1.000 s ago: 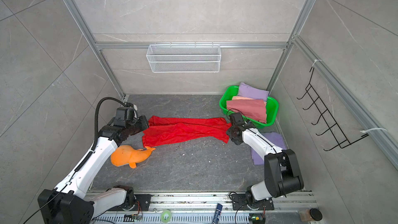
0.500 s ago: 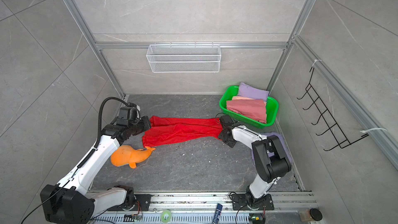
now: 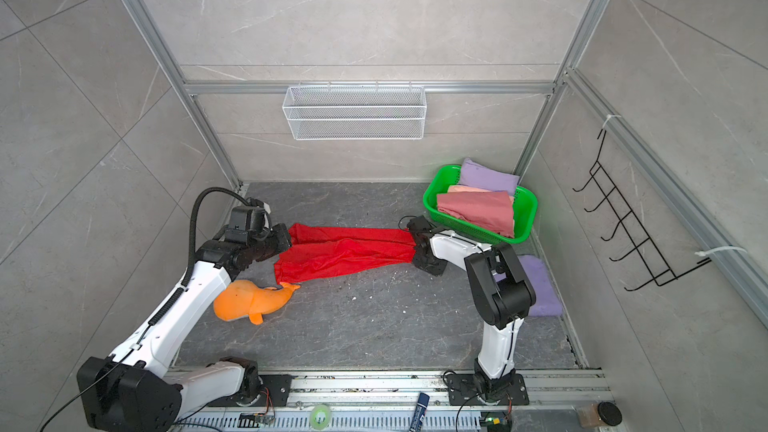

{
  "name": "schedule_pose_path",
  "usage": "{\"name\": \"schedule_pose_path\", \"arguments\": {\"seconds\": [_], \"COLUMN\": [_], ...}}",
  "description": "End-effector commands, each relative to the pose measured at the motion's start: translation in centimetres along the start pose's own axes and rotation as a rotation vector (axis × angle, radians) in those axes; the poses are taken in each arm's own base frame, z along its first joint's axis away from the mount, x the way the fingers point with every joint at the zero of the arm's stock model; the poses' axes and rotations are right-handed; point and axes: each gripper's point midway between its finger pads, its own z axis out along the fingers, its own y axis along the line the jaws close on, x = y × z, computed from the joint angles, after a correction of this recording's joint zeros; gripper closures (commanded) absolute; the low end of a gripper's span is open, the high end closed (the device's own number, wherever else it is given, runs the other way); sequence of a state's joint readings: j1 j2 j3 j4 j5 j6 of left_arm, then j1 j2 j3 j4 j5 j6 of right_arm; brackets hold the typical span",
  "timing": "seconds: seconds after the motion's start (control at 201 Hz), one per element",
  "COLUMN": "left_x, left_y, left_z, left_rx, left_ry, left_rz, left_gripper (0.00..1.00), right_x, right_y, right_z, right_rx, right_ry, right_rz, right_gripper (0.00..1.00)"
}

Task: Fold and stack the t-shirts
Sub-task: 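Lift the red t-shirt high with both grippers, stretching it between them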

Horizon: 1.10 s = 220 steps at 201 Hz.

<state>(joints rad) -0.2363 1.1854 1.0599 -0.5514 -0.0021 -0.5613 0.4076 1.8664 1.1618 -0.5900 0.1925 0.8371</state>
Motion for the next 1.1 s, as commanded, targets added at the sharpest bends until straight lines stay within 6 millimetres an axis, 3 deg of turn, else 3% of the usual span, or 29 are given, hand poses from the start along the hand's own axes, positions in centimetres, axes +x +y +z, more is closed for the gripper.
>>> {"name": "schedule_pose_path", "arguments": {"seconds": [0.0, 0.114, 0.174, 0.274, 0.363, 0.508, 0.687, 0.786, 0.876, 0.931, 0.971, 1.09], "left_x": [-1.3, -1.5, -1.6, -2.1, -3.1, -5.8, -9.4, -11.7, -13.7, -15.3, -16.4, -20.6], "left_y": [-0.4, -0.3, -0.2, -0.2, -0.5, -2.0, -2.7, -4.0, -5.5, -6.4, -6.8, -7.3], "left_z": [-1.9, -2.3, -2.7, -3.9, -6.1, -12.6, -23.2, -27.5, -29.1, -28.6, -27.9, -22.7], "left_rx": [0.009, 0.006, -0.002, -0.013, -0.012, 0.039, 0.055, 0.077, 0.086, 0.070, 0.047, -0.097], "left_ry": [-0.074, -0.084, -0.088, -0.106, -0.148, -0.279, -0.540, -0.652, -0.711, -0.735, -0.753, -0.769], "left_rz": [-0.015, -0.016, -0.010, 0.007, 0.022, 0.056, 0.127, 0.191, 0.262, 0.305, 0.330, 0.414], "left_gripper": [1.00, 1.00, 1.00, 1.00, 1.00, 1.00, 1.00, 1.00, 1.00, 1.00, 1.00, 1.00], "right_x": [2.4, 1.5, 0.1, -3.0, -5.9, -9.0, -10.4, -10.8, -11.3, -11.8, -12.3, -15.0], "right_y": [-1.5, -1.2, -1.0, -0.6, -0.5, -0.8, -2.2, -3.1, -3.0, -2.3, -1.4, 2.3], "right_z": [0.5, -1.9, -4.3, -9.8, -16.0, -26.5, -37.8, -42.8, -45.7, -46.6, -46.6, -44.5], "right_rx": [0.015, -0.048, -0.083, -0.165, -0.247, -0.381, -0.542, -0.619, -0.681, -0.711, -0.731, -0.752], "right_ry": [0.069, 0.012, -0.051, -0.189, -0.325, -0.519, -0.727, -0.824, -0.883, -0.901, -0.902, -0.880], "right_rz": [0.013, 0.043, 0.049, 0.047, 0.042, 0.005, -0.010, 0.011, 0.017, 0.011, 0.010, 0.031], "right_gripper": [0.88, 0.98, 1.00, 1.00, 1.00, 1.00, 1.00, 1.00, 1.00, 1.00, 1.00, 1.00]}}
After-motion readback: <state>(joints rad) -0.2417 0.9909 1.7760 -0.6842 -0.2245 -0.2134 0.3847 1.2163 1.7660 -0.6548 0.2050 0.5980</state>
